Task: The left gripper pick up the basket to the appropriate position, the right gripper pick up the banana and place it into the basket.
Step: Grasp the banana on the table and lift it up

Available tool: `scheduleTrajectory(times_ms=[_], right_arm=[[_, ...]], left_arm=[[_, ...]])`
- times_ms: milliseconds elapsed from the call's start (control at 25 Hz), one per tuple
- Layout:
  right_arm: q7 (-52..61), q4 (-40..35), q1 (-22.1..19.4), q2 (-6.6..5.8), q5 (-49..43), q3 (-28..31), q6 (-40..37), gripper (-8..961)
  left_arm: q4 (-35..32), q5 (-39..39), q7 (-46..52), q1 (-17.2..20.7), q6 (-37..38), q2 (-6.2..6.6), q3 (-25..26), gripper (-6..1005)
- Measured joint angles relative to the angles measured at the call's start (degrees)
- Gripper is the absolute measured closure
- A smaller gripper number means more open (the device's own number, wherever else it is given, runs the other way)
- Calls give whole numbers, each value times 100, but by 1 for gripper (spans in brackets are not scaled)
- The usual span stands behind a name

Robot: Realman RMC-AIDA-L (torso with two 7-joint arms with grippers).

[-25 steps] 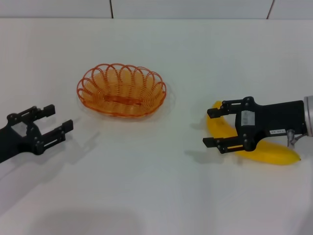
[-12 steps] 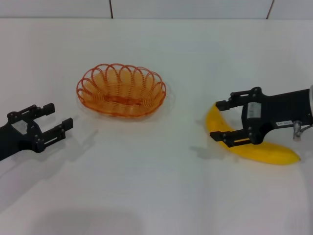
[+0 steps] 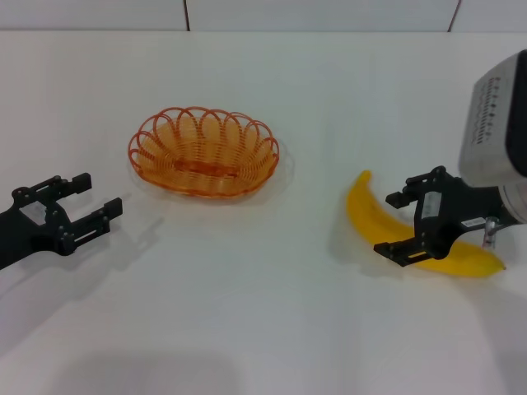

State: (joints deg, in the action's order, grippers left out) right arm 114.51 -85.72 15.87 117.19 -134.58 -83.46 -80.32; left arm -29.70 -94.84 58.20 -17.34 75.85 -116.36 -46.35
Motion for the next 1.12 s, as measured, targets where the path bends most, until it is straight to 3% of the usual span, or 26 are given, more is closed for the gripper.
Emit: scheduleTrajectory(times_ms=[600,1120], right_arm=[[600,66,117,6,-893,-660,421,192],[665,357,330,-3,-966,-878,422,194]], left_arm=[[0,-61,-11,-25,0,-9,3,321],[12,-61,-19,-52,0,-9,3,321]])
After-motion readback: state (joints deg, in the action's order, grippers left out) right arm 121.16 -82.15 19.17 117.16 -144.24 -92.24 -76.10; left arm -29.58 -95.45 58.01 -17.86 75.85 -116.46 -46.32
